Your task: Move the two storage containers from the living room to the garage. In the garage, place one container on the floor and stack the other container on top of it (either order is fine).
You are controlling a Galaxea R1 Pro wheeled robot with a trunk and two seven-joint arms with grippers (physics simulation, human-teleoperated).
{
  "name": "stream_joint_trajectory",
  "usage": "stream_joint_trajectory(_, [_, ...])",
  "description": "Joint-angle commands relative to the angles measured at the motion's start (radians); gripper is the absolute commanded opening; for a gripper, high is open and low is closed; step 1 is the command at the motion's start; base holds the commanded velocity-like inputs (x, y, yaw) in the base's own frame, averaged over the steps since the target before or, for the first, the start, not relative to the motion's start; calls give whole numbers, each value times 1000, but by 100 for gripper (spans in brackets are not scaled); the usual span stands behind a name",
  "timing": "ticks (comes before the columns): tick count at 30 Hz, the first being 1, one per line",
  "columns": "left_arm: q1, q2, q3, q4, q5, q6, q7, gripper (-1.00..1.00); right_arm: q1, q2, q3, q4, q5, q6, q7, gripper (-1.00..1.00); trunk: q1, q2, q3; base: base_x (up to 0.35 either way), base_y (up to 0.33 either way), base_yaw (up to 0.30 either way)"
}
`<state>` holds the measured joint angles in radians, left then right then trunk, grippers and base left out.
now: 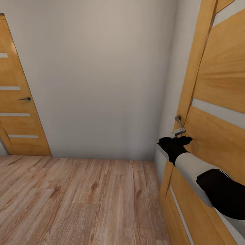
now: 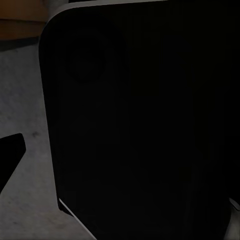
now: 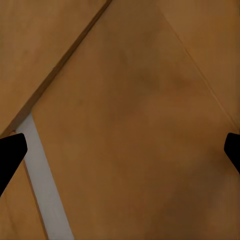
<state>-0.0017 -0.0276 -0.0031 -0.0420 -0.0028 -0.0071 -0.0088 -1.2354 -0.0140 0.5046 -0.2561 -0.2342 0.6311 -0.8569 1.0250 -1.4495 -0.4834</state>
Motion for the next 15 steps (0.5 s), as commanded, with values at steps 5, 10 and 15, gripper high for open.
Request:
stream_joint_trajectory(5, [0,0,0,-1,0,-1,0,100,-1,-3,11,-2,4,17,-9,100,0,-1,-1,0,0,0])
stream_joint_trajectory(10, [0,0,0,-1,0,-1,0,100,-1,-3,11,-2,4,18,-9,100,0,-1,-1,0,0,0])
stream_joint_trajectory(15, [0,0,0,-1,0,-1,0,100,-1,-13,11,-2,4,18,-9,100,0,-1,-1,0,0,0])
